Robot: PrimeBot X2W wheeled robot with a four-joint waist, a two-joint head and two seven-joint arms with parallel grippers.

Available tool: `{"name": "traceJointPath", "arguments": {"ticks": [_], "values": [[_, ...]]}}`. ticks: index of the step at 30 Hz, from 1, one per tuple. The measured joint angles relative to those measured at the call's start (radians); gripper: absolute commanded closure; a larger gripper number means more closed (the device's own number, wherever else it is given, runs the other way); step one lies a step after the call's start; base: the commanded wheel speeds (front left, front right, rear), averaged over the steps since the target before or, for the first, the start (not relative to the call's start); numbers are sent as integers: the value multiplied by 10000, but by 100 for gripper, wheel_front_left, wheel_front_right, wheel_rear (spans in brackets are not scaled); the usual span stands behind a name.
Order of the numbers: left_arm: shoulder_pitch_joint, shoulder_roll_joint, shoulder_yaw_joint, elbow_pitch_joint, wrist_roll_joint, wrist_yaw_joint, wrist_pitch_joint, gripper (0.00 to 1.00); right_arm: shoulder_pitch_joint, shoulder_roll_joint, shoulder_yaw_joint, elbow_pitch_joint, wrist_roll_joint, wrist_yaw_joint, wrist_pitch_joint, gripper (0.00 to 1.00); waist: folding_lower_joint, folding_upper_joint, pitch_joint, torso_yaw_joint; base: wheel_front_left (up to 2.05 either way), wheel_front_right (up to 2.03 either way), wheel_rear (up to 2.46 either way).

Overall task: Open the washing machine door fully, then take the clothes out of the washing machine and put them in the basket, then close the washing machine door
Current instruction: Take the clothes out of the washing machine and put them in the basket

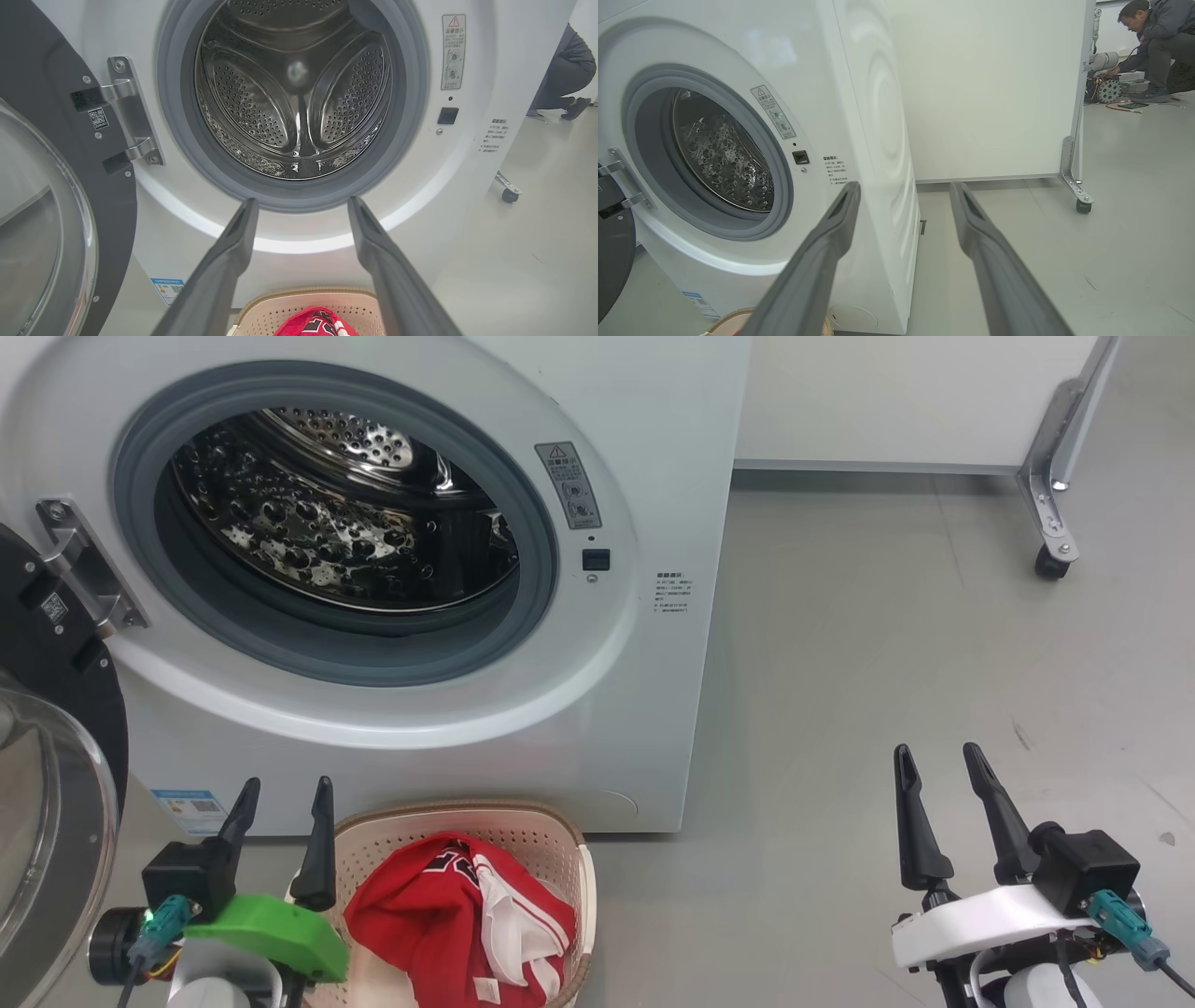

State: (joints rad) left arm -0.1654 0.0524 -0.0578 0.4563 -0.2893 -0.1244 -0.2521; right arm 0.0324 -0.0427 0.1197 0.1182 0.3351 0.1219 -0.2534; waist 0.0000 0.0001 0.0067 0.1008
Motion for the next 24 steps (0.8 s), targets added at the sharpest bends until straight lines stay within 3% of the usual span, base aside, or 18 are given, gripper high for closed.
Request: {"name": "traceJointPath", "arguments": {"ticks": [8,24], "values": [[858,-17,-506,-1060,-201,-2,0,0,226,13,-52,-86,2,0,0,0,0,0,-247,-193,0,0,0],[1705,40,-516,-2134,-453,-10,0,0,380,23,-155,-186,-25,-6,2,0,0,0,-236,-291,0,0,0]]}}
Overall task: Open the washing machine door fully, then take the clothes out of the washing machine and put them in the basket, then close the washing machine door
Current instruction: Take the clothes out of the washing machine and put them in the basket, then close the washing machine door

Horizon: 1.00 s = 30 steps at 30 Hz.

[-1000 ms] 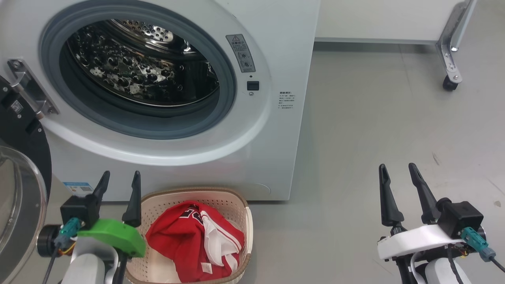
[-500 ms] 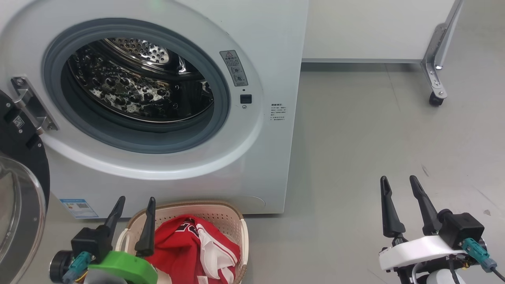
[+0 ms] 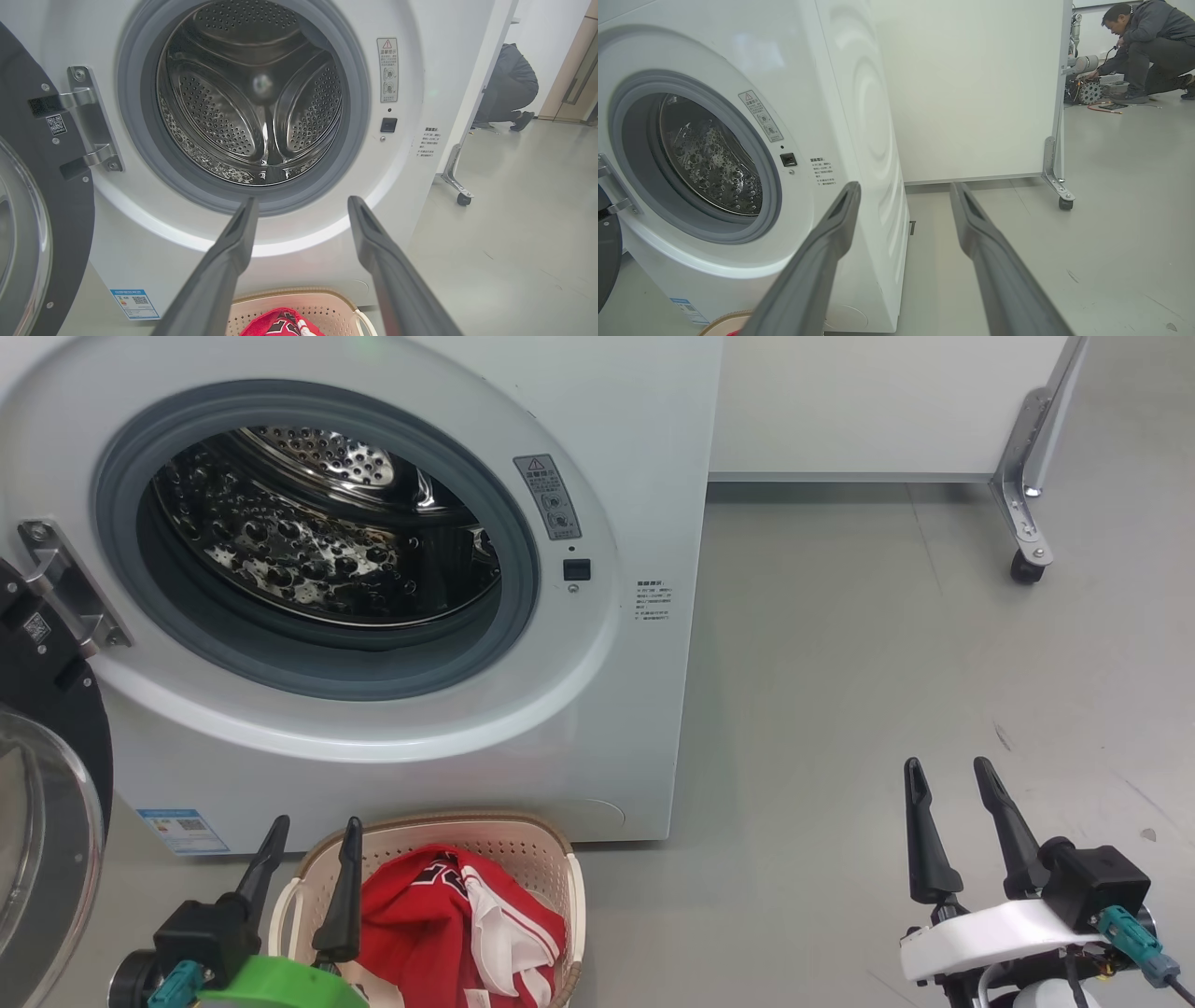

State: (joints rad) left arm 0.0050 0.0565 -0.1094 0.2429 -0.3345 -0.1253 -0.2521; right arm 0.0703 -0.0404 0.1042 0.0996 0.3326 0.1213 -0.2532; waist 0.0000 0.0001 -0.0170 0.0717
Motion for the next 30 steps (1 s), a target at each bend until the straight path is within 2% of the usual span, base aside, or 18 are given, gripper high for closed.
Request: {"name": "traceJointPath", "arguments": {"ticks": [30], "values": [[482,257,-77,-731,-88,0,0,0,0,0,71,-84,0,0,-2,0,0,0,8,-44,0,0,0]]}}
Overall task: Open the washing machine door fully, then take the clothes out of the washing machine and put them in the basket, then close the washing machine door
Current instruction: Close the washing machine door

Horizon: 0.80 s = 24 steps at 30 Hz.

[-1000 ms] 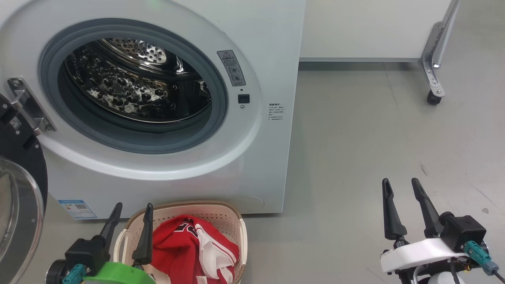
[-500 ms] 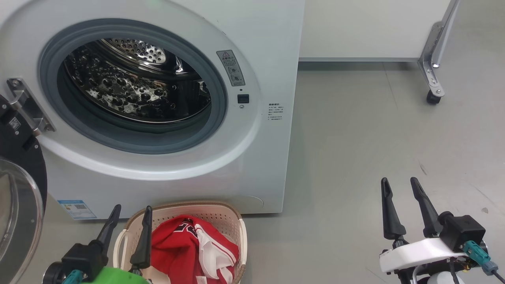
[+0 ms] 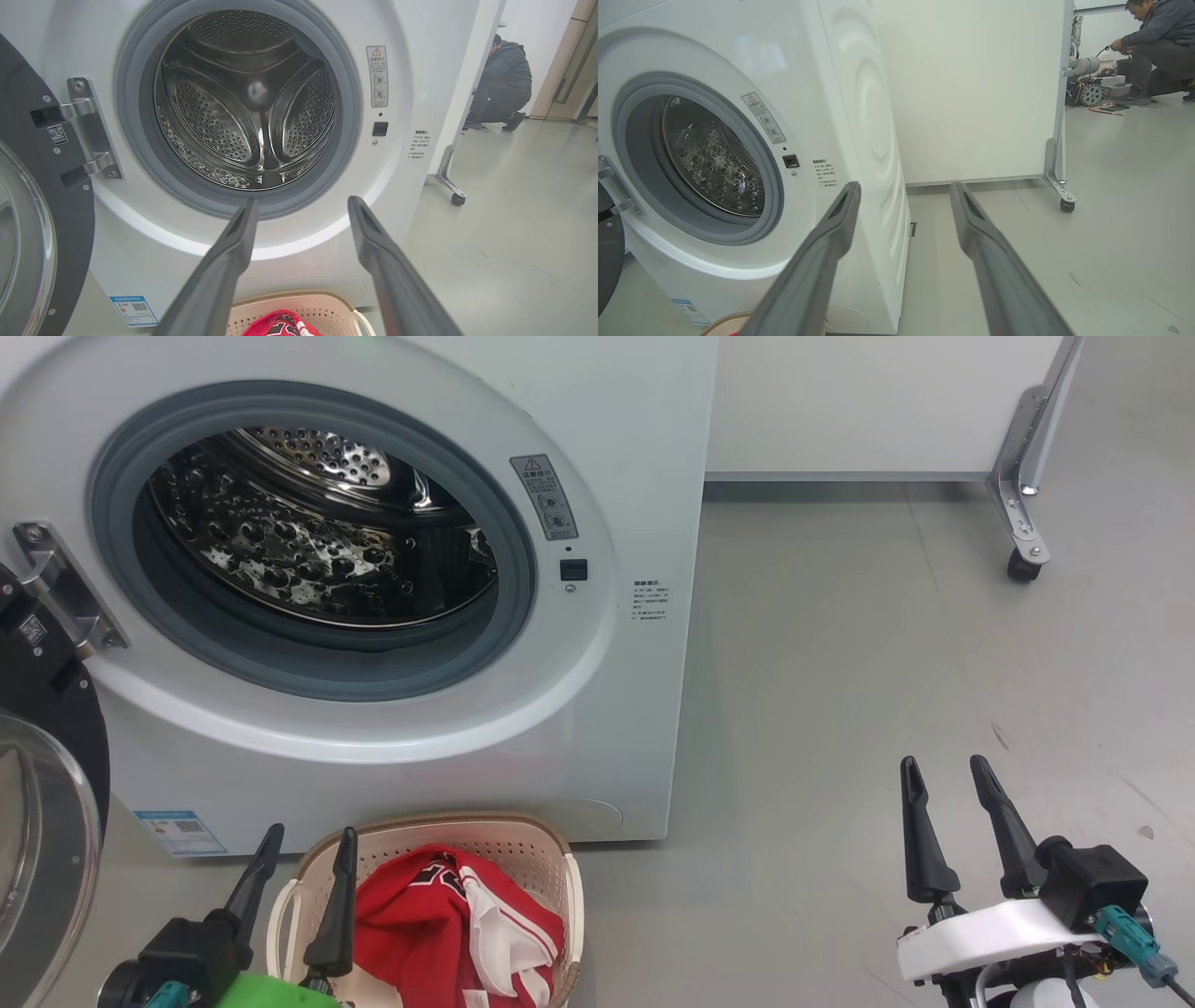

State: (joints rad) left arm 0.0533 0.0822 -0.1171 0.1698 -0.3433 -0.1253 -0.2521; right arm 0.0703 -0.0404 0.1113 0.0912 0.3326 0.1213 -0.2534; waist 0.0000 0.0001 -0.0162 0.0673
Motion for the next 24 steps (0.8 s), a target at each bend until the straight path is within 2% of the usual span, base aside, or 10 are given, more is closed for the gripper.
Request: {"name": "traceJointPath", "arguments": {"ticks": [12,24], "values": [[160,-2,153,58,-58,0,0,0,0,0,0,-10,2,-2,0,0,0,0,18,44,-30,30,0],[161,-2,151,48,-54,-2,0,0,-2,2,10,-33,35,-6,0,0,0,0,28,59,-81,81,0]]}}
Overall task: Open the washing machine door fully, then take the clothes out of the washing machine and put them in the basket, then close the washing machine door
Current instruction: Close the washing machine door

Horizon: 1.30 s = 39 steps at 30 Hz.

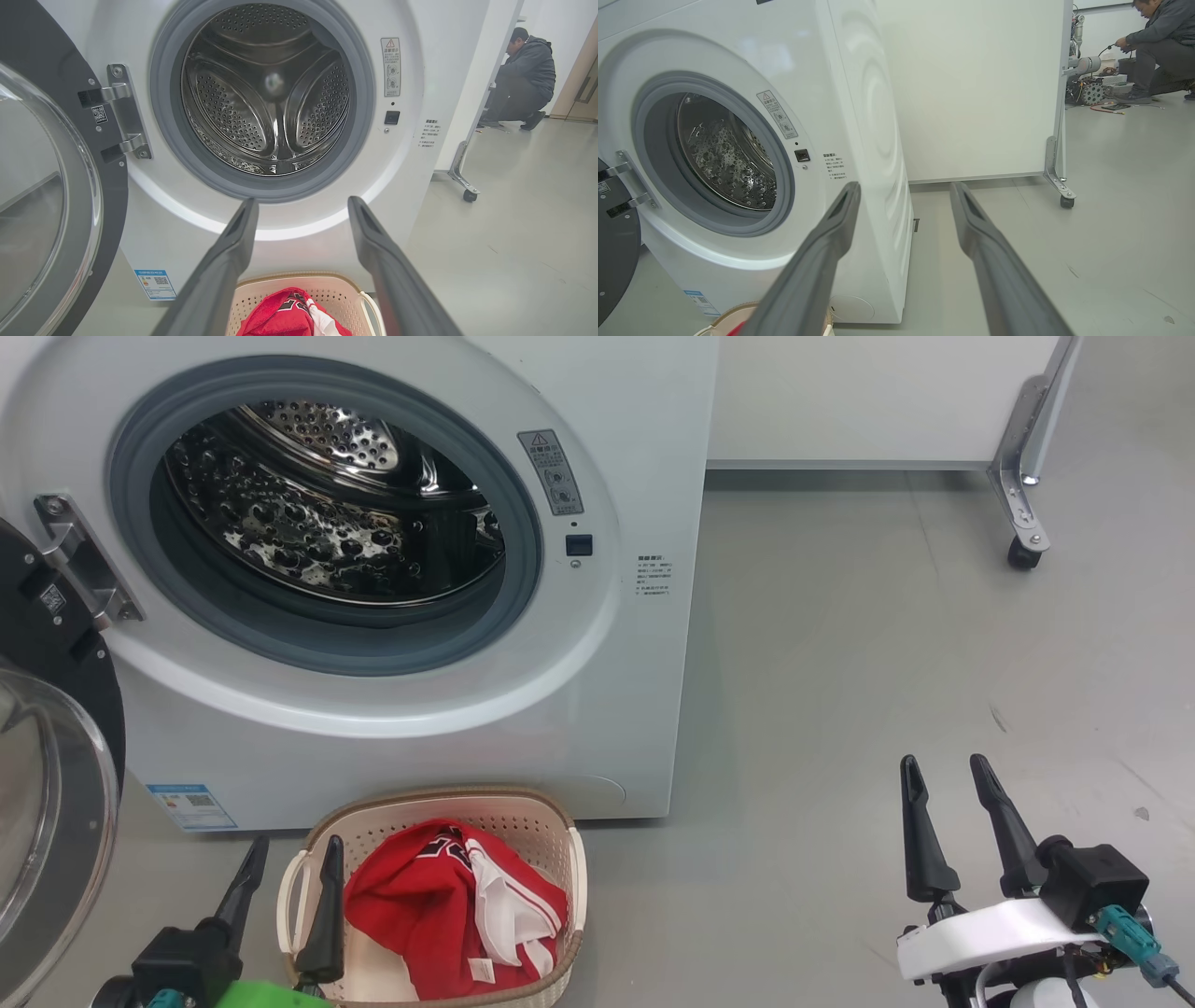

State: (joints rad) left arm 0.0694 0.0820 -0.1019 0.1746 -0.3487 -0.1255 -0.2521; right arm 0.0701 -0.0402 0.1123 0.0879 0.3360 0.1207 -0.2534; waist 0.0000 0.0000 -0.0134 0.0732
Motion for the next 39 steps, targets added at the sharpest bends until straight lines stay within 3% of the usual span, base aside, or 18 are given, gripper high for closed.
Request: {"name": "traceJointPath", "arguments": {"ticks": [21,39], "values": [[-1,-6,82,-194,336,0,0,0,-1,0,40,-2,69,-2,0,0,0,0,34,61,-111,111,0],[0,-38,178,-167,437,0,0,0,-1,0,69,0,71,-2,0,0,0,0,24,99,-41,41,0]]}}
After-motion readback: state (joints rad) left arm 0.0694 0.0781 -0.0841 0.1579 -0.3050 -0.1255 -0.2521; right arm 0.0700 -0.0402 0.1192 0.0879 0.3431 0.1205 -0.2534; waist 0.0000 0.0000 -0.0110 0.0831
